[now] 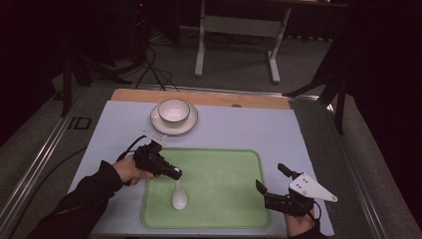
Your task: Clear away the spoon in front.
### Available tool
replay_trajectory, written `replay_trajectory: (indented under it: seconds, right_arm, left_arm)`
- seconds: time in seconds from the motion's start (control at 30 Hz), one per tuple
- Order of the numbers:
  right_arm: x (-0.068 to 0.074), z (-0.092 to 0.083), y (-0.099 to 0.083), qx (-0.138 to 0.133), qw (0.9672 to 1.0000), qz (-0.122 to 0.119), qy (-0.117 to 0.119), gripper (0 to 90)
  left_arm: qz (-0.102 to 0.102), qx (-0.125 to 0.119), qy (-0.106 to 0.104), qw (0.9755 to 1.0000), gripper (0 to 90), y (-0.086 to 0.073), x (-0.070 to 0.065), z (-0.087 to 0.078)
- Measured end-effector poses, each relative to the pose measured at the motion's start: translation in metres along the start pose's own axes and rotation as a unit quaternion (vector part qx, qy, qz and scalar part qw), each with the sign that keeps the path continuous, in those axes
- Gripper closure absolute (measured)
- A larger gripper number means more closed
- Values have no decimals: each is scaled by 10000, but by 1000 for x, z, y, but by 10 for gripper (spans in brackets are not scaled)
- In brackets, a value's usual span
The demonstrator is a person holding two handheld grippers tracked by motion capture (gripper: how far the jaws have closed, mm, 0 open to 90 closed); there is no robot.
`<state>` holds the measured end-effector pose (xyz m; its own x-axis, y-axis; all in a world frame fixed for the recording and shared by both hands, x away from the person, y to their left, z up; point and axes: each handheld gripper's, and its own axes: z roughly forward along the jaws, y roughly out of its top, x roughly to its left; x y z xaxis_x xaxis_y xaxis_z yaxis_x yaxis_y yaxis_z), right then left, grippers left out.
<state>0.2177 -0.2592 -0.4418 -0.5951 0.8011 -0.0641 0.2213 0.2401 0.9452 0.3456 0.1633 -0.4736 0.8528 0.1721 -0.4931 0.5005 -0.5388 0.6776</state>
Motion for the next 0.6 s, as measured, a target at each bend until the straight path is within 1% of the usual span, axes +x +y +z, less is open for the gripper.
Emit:
replay_trajectory:
  seconds: [0.03,0.1,0.13,0.17,0.2,0.23,0.37,0.5,0.6]
  right_arm:
    - [0,0,0,5,10000,7,6,125]
    - [1,0,0,5,10000,-4,6,125]
    - [1,0,0,7,10000,1,11,125]
    - [0,0,0,10,10000,6,24,125]
    - [0,0,0,21,10000,12,27,125]
    - [0,0,0,22,10000,16,38,125]
    - [0,1,0,31,10000,13,50,126]
    - [0,1,0,37,10000,4,60,126]
    - [0,1,0,40,10000,5,71,126]
  left_arm:
    - [-8,-66,6,10000,779,-2,2,1]
    - [37,-206,88,9997,763,-5,6,2]
    - [15,-266,88,9996,757,-7,8,3]
    - [31,-319,141,9994,746,-9,11,4]
    - [33,-340,183,9993,731,-11,13,5]
    - [-13,-353,161,9992,721,-12,16,7]
    - [-84,-403,306,9987,673,-17,23,12]
    - [-154,-475,377,9980,650,-21,29,17]
    - [-277,-484,370,9978,640,-23,34,20]
